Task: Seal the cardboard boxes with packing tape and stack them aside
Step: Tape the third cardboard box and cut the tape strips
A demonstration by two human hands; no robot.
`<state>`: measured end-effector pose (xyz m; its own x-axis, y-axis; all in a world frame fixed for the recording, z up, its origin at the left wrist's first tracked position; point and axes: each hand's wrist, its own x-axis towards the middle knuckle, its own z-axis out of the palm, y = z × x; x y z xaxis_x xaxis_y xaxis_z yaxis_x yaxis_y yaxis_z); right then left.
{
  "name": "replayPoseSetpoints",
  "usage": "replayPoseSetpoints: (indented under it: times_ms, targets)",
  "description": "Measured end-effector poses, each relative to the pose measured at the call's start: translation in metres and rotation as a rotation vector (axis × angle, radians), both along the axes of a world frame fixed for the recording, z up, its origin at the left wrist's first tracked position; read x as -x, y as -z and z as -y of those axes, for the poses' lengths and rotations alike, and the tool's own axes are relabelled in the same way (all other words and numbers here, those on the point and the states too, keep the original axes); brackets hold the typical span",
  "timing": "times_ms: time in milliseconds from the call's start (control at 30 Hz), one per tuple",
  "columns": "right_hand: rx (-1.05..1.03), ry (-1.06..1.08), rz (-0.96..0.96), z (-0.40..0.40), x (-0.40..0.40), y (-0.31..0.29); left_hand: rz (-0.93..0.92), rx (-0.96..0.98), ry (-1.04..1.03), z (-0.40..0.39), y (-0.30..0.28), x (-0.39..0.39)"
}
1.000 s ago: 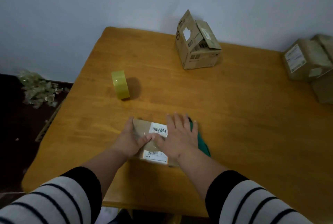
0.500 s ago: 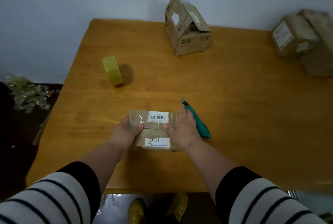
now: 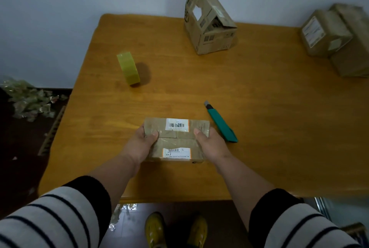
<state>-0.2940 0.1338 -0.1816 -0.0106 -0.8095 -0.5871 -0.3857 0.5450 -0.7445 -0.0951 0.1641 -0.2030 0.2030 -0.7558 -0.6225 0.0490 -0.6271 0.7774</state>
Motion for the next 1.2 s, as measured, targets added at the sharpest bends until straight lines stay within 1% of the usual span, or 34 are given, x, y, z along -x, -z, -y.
replayPoseSetpoints:
  times_ms: [33,100,167,233,300,333,400,467,500,533,567,600,667,700,733,767,833,900,1000,1033,1067,1100,1167,1200]
  targets:
    - [-0.056,0.009,0.019,0.001,-0.001,-0.002,0.01,-0.008,-0.011,-0.002,0.0,0.001]
    - [-0.133,0.023,-0.01,0.005,-0.006,-0.006,0.049,-0.028,-0.05,-0.001,-0.003,0.004]
    - [-0.139,0.011,-0.072,0.011,-0.008,-0.011,0.079,-0.066,-0.056,0.003,-0.009,0.007]
    - [-0.154,0.019,-0.044,0.017,-0.006,-0.017,0.086,-0.105,-0.061,0.009,-0.017,0.005]
    - [-0.18,-0.005,0.036,0.023,-0.001,-0.025,0.077,-0.085,-0.083,0.013,-0.027,-0.001]
    - [-0.177,-0.001,0.138,0.027,0.002,-0.028,0.068,-0.047,-0.113,0.015,-0.033,-0.005]
    - [-0.168,0.086,0.476,0.035,0.008,-0.037,-0.061,0.081,-0.215,0.018,-0.048,-0.014]
    - [-0.152,0.241,0.74,0.043,0.012,-0.05,-0.315,0.209,-0.298,0.02,-0.063,-0.025]
    - [-0.132,0.324,0.791,0.045,0.013,-0.055,-0.453,0.232,-0.366,0.021,-0.068,-0.029]
    - [-0.095,0.372,0.768,0.047,0.012,-0.056,-0.565,0.218,-0.447,0.02,-0.07,-0.03]
    - [-0.045,0.369,0.659,0.046,0.009,-0.053,-0.568,0.184,-0.509,0.019,-0.068,-0.027]
    - [0.008,0.286,0.46,0.043,0.005,-0.048,-0.469,0.148,-0.5,0.015,-0.066,-0.02]
    - [0.099,-0.059,-0.013,0.028,-0.003,-0.035,-0.099,0.087,-0.309,0.005,-0.054,-0.004]
    - [0.131,-0.179,-0.132,0.021,-0.005,-0.029,0.052,0.079,-0.207,-0.001,-0.046,0.003]
    - [0.146,-0.22,-0.154,0.016,-0.004,-0.025,0.121,0.079,-0.17,-0.007,-0.037,0.007]
    - [0.151,-0.219,-0.124,0.014,-0.001,-0.022,0.12,0.064,-0.181,-0.012,-0.032,0.009]
    - [0.109,-0.2,-0.027,0.013,0.007,-0.02,0.02,0.027,-0.279,-0.02,-0.029,0.006]
    - [0.081,-0.171,0.045,0.016,0.01,-0.024,-0.04,0.059,-0.341,-0.02,-0.031,0.003]
    - [0.077,0.075,0.288,0.031,0.003,-0.037,-0.065,0.183,-0.394,-0.003,-0.045,0.002]
    - [0.078,0.122,0.347,0.035,0.001,-0.039,-0.056,0.216,-0.366,0.003,-0.048,0.001]
    - [0.103,0.111,0.318,0.037,-0.001,-0.039,-0.034,0.231,-0.303,0.005,-0.047,0.0]
    - [0.151,0.037,0.186,0.038,-0.002,-0.038,0.013,0.214,-0.209,0.005,-0.046,-0.001]
    - [0.217,-0.192,-0.197,0.03,-0.002,-0.026,0.174,0.119,-0.026,-0.003,-0.039,0.0]
    - [0.179,-0.295,-0.338,0.024,-0.002,-0.018,0.226,0.09,-0.005,-0.009,-0.034,0.003]
